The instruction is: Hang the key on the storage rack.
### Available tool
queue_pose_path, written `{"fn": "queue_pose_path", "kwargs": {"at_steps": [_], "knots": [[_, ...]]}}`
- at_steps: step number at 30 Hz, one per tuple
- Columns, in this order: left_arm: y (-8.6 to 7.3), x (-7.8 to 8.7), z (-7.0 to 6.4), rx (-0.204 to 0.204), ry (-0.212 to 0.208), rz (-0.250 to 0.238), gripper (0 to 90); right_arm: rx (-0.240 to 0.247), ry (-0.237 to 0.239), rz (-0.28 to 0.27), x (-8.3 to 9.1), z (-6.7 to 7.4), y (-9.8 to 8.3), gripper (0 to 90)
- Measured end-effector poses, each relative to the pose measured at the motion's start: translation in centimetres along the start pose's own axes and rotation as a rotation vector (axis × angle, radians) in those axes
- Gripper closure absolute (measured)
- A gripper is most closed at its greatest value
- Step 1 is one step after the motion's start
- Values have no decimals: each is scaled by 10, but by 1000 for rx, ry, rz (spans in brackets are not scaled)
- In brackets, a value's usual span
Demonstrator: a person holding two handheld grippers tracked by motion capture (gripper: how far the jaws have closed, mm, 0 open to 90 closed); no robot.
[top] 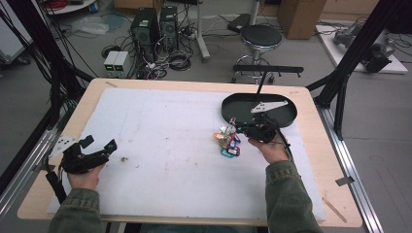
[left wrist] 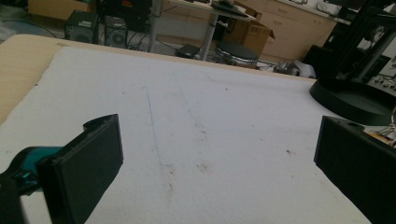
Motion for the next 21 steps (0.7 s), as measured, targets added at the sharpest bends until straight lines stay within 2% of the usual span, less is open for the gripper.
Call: {"fn": "queue_pose_path", "kwargs": {"at_steps": [7,17,21], "knots": [[0,0,0,1,-1,0,17,40,-12,-40,10,7,18,871],[0,0,0,-2,0,4,17,-20,-3,-132,28,4,37,871],[0,0,0,-1,0,4,17,-18,-13,-160,38,5,47,871]]}}
Point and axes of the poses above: each handheld gripper's, and its own axes: x roughly backward along the jaws, y roughly out of its top, z roughly to its left, the point moved 6 cm from there along -x, roughly forward along the jaws, and after that the axes turned 2 degrees about z, right-handed, at the moved point
